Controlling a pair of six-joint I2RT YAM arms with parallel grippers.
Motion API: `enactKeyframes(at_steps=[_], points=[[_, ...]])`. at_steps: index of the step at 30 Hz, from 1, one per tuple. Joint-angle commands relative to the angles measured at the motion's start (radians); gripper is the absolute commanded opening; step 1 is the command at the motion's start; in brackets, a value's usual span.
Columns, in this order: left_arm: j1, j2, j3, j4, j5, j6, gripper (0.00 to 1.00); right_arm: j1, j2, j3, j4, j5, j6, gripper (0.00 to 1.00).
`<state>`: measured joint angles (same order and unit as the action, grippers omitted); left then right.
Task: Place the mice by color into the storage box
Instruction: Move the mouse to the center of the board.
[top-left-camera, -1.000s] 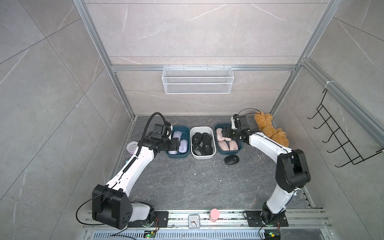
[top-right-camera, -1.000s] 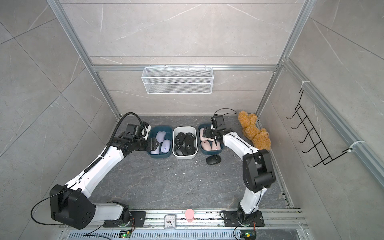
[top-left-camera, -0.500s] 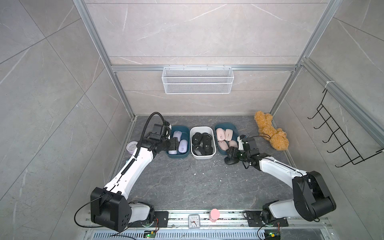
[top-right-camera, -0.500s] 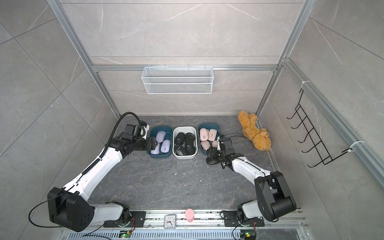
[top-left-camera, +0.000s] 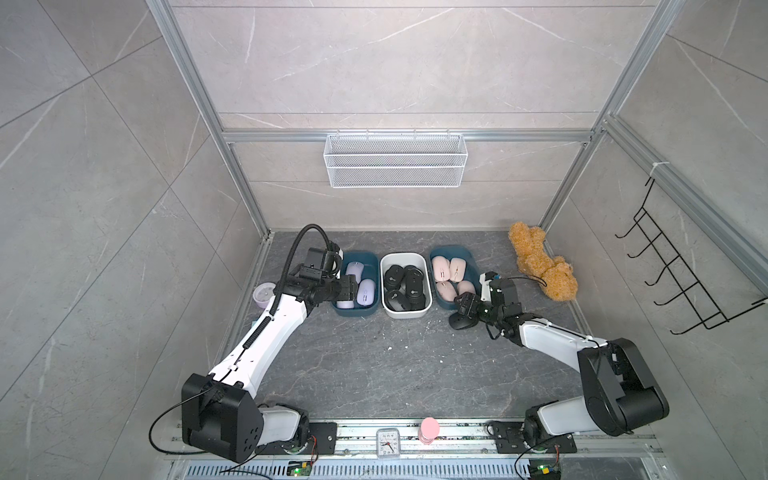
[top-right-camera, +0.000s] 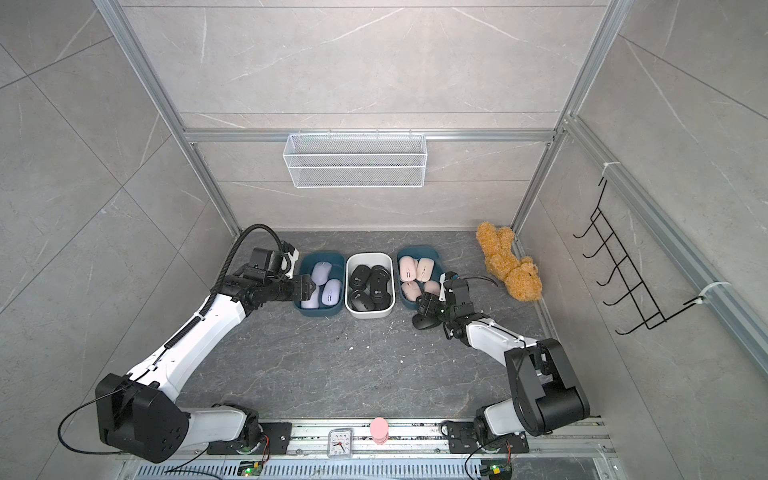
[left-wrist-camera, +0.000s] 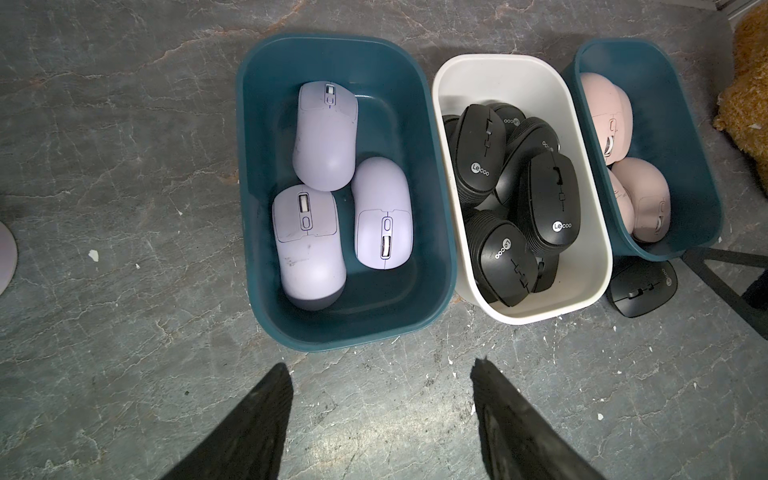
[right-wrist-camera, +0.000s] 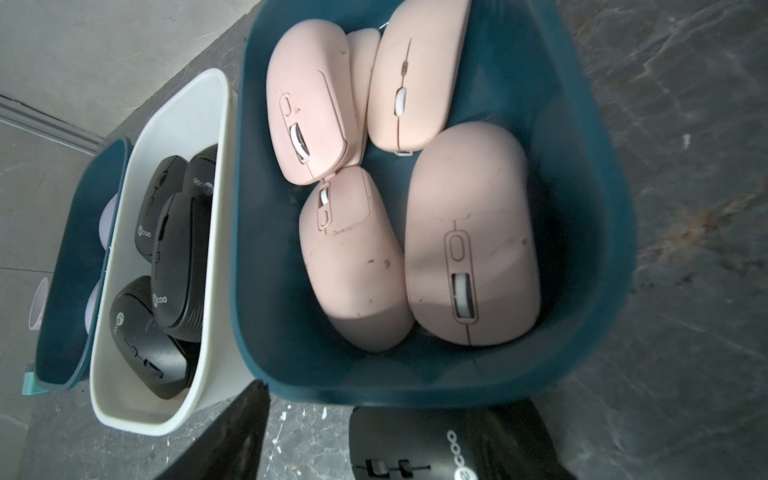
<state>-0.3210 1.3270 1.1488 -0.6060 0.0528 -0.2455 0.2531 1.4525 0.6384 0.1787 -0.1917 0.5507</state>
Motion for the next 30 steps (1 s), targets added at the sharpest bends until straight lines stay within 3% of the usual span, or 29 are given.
enactKeyframes(at_steps=[1, 15, 30], points=[[-0.004, 0.008, 0.012, -0.005, -0.016, 0.016, 0.71, -0.012, 0.022, -0.017, 0.024, -0.005, 0.002, 0.76], [-0.005, 0.027, 0.017, -0.009, -0.021, 0.019, 0.71, -0.022, 0.046, -0.074, 0.040, -0.044, 0.000, 0.76], [-0.004, 0.032, 0.019, -0.009, -0.021, 0.019, 0.71, -0.023, -0.051, -0.119, 0.013, -0.073, 0.007, 0.76]])
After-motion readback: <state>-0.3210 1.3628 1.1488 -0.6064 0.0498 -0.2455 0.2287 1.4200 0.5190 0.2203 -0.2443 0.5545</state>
